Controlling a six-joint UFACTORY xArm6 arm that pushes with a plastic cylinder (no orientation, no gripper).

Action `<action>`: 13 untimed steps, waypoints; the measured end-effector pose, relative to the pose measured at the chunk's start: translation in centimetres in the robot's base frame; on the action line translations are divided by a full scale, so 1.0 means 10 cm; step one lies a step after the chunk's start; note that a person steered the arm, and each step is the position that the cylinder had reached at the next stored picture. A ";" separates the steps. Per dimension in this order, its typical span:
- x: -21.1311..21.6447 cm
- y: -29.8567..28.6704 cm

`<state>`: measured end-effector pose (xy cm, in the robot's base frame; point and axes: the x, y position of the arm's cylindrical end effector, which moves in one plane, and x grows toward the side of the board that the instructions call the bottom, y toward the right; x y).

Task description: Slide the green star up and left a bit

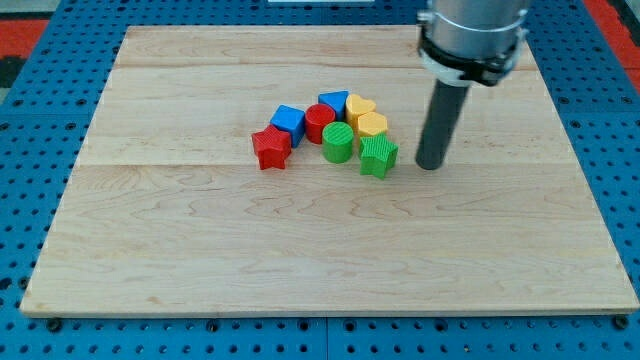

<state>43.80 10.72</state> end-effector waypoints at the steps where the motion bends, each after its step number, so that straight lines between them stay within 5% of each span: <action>1: -0.13 -0.25; 4: 0.03 0.02; 6: 0.55 -0.50; 9: 0.13 -0.70; 10: 0.28 -0.67; 13: 0.05 -0.01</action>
<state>44.34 10.59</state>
